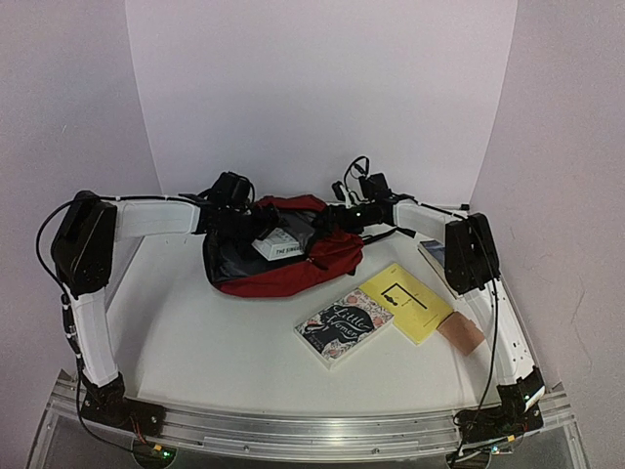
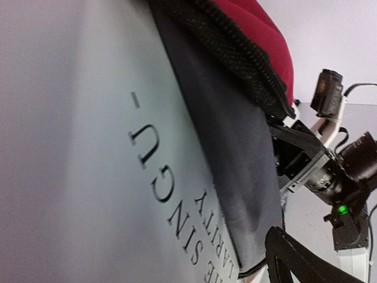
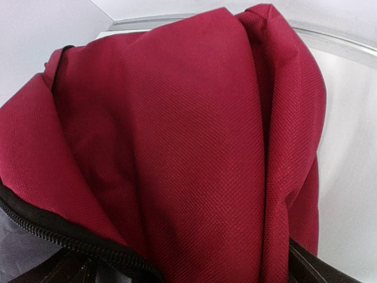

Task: Pack the student bag
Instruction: Place the book in the student bag.

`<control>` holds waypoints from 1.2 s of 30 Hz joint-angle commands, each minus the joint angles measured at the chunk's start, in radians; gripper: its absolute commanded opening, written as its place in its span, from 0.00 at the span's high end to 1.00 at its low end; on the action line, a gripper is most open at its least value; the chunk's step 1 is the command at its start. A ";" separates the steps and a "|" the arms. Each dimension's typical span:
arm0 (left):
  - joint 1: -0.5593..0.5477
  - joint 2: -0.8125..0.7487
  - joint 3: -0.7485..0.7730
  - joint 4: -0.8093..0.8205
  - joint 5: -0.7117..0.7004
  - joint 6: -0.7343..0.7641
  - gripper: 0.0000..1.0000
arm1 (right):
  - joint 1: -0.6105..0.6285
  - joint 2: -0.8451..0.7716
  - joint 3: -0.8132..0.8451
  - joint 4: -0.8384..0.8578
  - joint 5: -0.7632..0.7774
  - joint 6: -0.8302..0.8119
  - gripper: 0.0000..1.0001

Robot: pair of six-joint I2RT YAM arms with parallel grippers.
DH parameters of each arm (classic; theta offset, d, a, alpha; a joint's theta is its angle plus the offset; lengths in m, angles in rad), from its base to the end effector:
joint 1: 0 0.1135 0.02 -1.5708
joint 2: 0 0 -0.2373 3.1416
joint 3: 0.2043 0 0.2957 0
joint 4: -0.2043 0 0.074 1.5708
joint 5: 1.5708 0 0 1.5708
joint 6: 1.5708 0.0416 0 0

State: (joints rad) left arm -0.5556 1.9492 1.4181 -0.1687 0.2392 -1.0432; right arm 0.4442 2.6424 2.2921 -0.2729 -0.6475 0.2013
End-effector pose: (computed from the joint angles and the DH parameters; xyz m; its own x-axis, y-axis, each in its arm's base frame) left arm 0.3986 -0.2590 0.1654 -0.8513 -0.4595 -0.2533 -0.1373 0.6609 -0.7378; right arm 0.5381 0.2839 0.1215 -0.6733 -0.1438 -0.7252 -0.6638 0.5496 0.5073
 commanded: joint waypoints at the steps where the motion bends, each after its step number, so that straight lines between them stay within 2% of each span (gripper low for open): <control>1: -0.021 -0.094 0.147 -0.335 -0.241 0.042 0.00 | 0.012 -0.020 -0.002 -0.067 0.090 -0.027 0.02; 5: -0.028 -0.099 0.203 -0.477 -0.292 0.050 0.00 | 0.012 -0.013 0.024 -0.072 0.099 -0.018 0.02; 13: -0.031 -0.243 0.078 -0.460 -0.317 0.054 0.00 | 0.013 -0.021 0.052 -0.078 0.106 -0.032 0.02; 19: -0.030 -0.400 -0.110 -0.269 -0.270 0.102 0.00 | 0.016 0.001 0.156 -0.087 0.114 -0.031 0.02; 23: -0.031 -0.461 -0.203 -0.146 -0.192 0.153 0.00 | 0.021 0.007 0.209 -0.089 0.133 -0.032 0.02; 29: -0.030 -0.529 -0.293 -0.062 -0.133 0.194 0.00 | -0.018 -0.109 0.136 -0.093 0.208 -0.058 0.02; 32: -0.030 -0.557 -0.312 -0.061 -0.127 0.216 0.00 | -0.061 -0.190 0.047 -0.096 0.138 -0.064 0.02; 36: -0.031 -0.561 -0.312 -0.066 -0.086 0.249 0.00 | -0.101 -0.332 -0.135 -0.118 -0.118 -0.124 0.02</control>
State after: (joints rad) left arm -0.5838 1.4302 1.1039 -0.2889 0.1027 -0.8567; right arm 0.4041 2.5254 2.2863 -0.3821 -0.5454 0.1421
